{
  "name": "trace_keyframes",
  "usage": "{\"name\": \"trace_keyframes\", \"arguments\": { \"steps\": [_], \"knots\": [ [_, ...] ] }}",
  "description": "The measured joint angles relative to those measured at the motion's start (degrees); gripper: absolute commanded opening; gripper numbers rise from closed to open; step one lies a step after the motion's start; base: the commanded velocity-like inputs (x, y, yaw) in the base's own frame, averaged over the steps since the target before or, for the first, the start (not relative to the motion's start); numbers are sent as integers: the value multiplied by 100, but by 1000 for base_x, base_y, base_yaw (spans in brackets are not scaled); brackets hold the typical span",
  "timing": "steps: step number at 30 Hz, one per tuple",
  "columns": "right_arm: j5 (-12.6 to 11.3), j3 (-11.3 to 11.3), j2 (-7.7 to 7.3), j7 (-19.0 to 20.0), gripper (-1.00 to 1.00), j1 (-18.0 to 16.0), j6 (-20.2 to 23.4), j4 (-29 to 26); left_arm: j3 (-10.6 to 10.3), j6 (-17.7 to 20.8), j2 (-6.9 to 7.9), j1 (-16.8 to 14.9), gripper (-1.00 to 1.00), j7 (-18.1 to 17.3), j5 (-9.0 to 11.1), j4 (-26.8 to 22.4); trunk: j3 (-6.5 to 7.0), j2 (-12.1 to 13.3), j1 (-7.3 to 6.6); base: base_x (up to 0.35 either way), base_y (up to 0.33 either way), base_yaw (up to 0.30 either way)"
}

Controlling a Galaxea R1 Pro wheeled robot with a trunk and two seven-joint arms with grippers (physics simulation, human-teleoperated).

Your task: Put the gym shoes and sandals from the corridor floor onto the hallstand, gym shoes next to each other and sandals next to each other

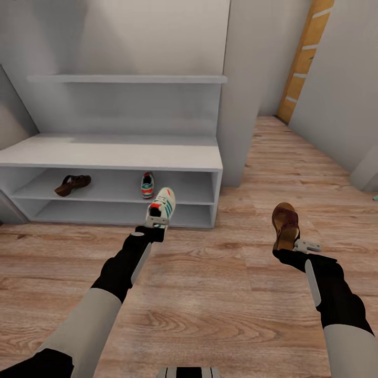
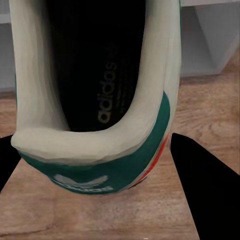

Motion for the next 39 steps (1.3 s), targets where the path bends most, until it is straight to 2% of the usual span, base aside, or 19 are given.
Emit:
{"name": "trace_keyframes", "arguments": {
  "steps": [10,24,33,39],
  "knots": [
    [-1,-2,1,0,-100,0,0,-1,-20,30,-3,327,-100,-17,-37,-209,3,0,0,16,-13,0],
    [0,0,0,0,-100,0,0,-1,-14,-13,-2,359,-100,-11,-60,-224,3,0,0,111,-290,4],
    [3,0,2,0,-100,1,0,3,8,-22,-9,374,-100,-3,-30,-220,-26,0,0,109,-301,210],
    [5,0,2,0,-100,-1,0,6,18,-23,-11,377,-100,-3,-17,-219,-52,0,0,69,-126,240]
  ]
}}
